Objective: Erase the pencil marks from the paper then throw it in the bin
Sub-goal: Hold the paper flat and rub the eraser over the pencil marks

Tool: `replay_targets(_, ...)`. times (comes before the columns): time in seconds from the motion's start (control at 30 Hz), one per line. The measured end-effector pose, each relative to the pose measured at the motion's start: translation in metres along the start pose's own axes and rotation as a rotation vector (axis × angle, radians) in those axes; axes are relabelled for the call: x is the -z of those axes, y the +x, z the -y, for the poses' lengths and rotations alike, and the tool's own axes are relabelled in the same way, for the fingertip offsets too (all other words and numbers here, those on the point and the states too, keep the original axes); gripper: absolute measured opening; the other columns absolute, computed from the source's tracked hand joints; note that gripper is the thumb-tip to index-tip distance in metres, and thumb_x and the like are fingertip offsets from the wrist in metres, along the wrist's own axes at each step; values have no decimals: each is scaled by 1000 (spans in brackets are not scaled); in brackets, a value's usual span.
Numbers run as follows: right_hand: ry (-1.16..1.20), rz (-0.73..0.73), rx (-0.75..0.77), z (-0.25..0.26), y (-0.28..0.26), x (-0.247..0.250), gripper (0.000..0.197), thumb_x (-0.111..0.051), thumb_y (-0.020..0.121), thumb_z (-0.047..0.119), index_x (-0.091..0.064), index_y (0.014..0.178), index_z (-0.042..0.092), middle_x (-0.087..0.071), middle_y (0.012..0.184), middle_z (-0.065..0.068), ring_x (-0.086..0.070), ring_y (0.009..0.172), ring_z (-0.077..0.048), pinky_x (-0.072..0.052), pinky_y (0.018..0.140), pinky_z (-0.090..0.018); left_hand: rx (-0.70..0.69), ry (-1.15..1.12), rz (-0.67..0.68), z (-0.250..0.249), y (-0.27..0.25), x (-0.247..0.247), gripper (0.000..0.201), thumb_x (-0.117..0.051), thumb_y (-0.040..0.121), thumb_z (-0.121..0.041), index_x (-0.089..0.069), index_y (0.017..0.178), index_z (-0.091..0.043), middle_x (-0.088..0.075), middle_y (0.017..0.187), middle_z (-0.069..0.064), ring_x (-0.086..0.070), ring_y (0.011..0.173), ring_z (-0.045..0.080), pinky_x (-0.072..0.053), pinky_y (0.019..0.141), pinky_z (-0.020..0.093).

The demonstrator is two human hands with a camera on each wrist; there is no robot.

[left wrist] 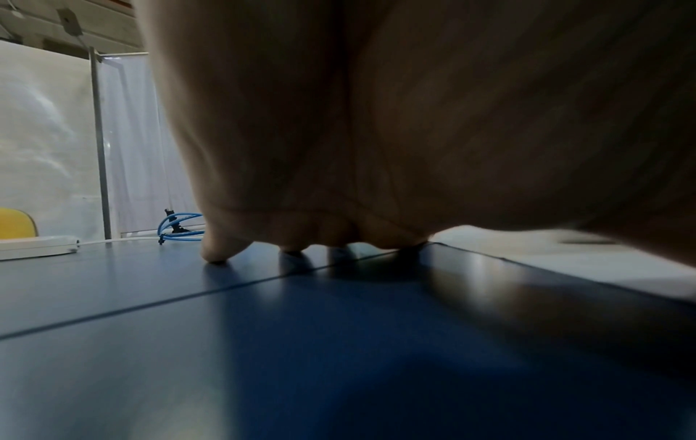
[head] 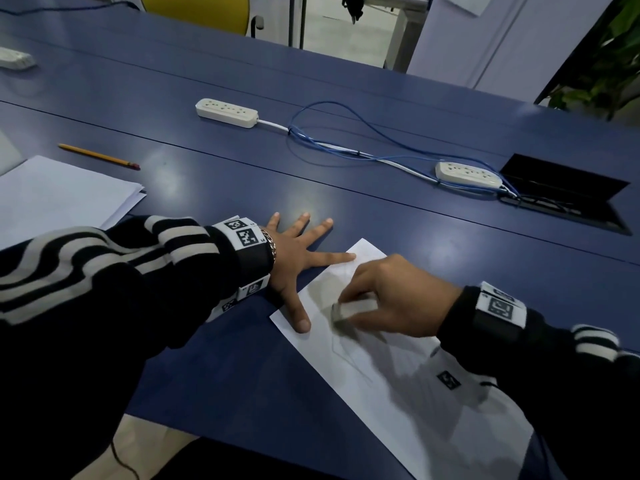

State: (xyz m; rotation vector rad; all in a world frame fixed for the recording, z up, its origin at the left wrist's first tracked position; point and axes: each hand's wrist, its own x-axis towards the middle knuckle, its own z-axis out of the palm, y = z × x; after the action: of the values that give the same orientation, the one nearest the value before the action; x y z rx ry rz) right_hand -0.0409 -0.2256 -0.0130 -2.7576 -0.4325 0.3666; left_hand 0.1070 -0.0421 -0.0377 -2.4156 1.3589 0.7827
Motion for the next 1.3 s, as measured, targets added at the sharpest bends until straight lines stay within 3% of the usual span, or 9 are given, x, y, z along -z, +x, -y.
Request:
replay_targets(0.07,-6,-10,-5,-3,4,3,29,-71,79,48,-76,103,33,-71,99,13,-63,91,-4,-45,81,-18,4,-6,6,-1,-2,1,145,-78,37,-96,28,135,-82,51,160,-9,39,152,37,13,115,81)
replay_targets(0.13,-26,-142,-74,-11,13,8,29,-73,80,45,-76,106,32,-71,99,10,-64,91,-11,-41,77,-21,8,-1,11,-2,-2,2,145,-78,38,-96,29,133,-82,51,160,-9,39,152,36,12,115,80)
replay_targets(0.23,-27,-228,-100,-12,13,6,27,-72,82,46,-76,104,31,-70,96,9,-65,90,-15,-48,79,-28,11,7,13,-2,-2,1,145,-78,37,-97,31,132,-82,51,160,-9,39,153,36,11,116,81)
replay_targets(0.4,-13,92,105,20,-13,-10,40,-54,80,57,-74,103,32,-67,95,10,-60,86,-7,-48,82,-24,15,7,10,-2,-1,1,146,-77,34,-99,29,134,-82,49,162,-7,37,153,38,12,114,83)
replay_targets(0.6,-72,-147,-42,-2,4,-2,31,-68,83,53,-75,102,30,-70,101,5,-65,93,-17,-51,83,-34,20,33,21,-3,-1,2,146,-76,36,-99,31,134,-81,49,162,-8,36,154,37,8,116,81)
replay_targets(0.8,14,120,155,25,-23,-14,41,-55,81,59,-73,107,32,-66,96,11,-60,84,-7,-46,80,-19,21,35,16,-2,0,1,147,-76,35,-99,30,136,-80,49,162,-7,35,154,37,11,115,80)
replay_targets(1.0,-71,-154,24,0,1,-6,27,-69,83,49,-75,99,28,-69,100,8,-64,91,-14,-53,82,-38,16,32,14,-3,-2,2,147,-77,37,-97,30,136,-80,48,163,-7,35,154,37,8,116,81)
replay_targets(1.2,18,121,189,23,-23,-14,32,-65,83,52,-73,105,30,-66,95,9,-61,84,-11,-51,79,-28,22,22,25,-2,0,2,148,-78,36,-97,30,135,-80,50,161,-8,37,153,36,12,116,80)
replay_targets(1.3,-17,34,125,9,-5,-5,37,-59,81,55,-74,104,30,-67,98,9,-63,89,-16,-53,82,-34,9,16,20,-1,0,1,148,-77,34,-98,30,135,-80,50,161,-8,38,153,36,10,116,81)
